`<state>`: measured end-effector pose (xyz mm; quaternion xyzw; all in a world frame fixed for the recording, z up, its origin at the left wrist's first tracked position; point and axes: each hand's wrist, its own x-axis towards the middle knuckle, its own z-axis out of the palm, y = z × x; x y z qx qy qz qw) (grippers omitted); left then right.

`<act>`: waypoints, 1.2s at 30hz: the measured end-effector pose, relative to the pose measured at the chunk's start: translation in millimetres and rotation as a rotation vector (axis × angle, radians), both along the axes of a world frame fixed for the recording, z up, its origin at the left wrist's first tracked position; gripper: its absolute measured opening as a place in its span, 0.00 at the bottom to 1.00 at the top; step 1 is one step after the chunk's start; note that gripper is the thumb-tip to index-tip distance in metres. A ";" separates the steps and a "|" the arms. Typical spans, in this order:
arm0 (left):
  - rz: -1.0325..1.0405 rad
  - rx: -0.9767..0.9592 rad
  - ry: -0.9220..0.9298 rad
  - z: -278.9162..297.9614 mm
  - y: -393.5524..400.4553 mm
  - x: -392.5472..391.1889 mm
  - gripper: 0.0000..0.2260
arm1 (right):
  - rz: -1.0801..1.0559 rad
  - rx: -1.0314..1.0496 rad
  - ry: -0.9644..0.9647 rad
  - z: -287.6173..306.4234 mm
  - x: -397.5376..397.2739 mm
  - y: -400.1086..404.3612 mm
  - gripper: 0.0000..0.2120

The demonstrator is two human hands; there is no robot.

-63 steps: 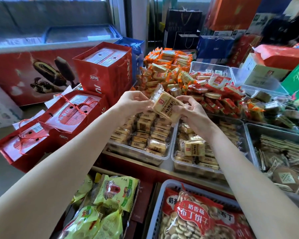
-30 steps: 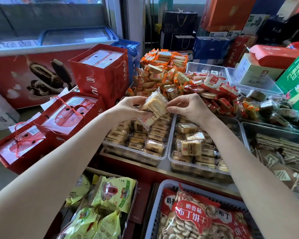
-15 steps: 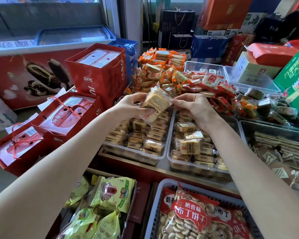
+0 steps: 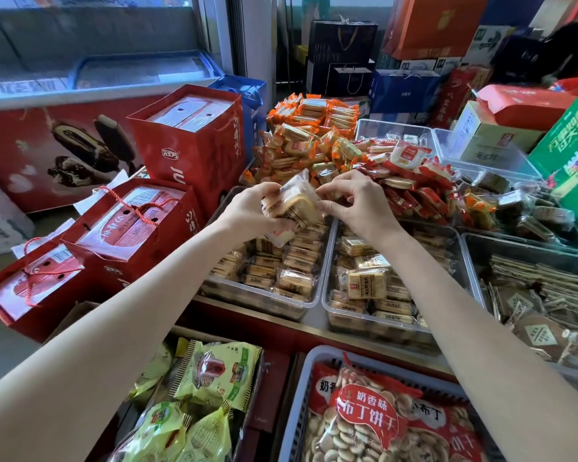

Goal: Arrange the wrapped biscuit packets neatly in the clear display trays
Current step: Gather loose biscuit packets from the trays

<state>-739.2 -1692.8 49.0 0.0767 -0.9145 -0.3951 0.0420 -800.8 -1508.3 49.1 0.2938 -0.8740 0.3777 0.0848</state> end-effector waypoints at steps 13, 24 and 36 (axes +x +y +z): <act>-0.084 -0.260 0.052 6.2 13.0 1.5 0.34 | 0.006 -0.337 -0.148 -3.8 3.9 -1.0 0.04; -0.118 0.250 -0.103 -0.6 1.1 8.8 0.31 | -0.029 -0.126 -0.175 -12.3 -7.2 17.3 0.12; -0.169 0.239 -0.118 -4.4 6.8 1.3 0.28 | -0.092 0.017 0.033 -29.5 -9.2 7.4 0.01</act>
